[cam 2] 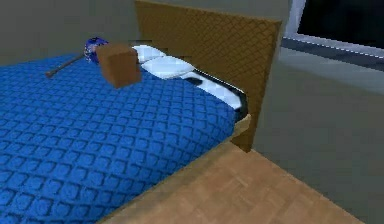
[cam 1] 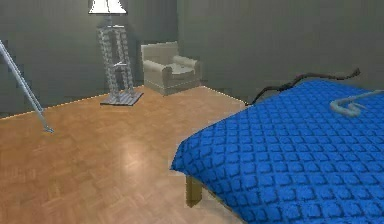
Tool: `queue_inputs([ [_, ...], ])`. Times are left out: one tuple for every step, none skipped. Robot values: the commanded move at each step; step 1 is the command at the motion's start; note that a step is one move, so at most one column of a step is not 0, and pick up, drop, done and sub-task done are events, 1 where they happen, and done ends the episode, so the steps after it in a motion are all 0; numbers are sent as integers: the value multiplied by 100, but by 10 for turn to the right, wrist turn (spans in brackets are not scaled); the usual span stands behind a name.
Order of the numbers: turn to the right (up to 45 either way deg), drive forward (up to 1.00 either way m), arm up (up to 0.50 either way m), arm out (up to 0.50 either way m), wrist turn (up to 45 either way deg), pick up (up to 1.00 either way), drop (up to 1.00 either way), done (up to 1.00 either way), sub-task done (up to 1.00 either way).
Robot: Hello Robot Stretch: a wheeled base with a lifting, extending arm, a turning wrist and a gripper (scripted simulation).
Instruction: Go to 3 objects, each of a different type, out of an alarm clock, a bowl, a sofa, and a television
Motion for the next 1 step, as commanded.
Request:
queue_inputs([
  [-390, 0, 0, 0, 0, 0, 0, 0, 0],
])
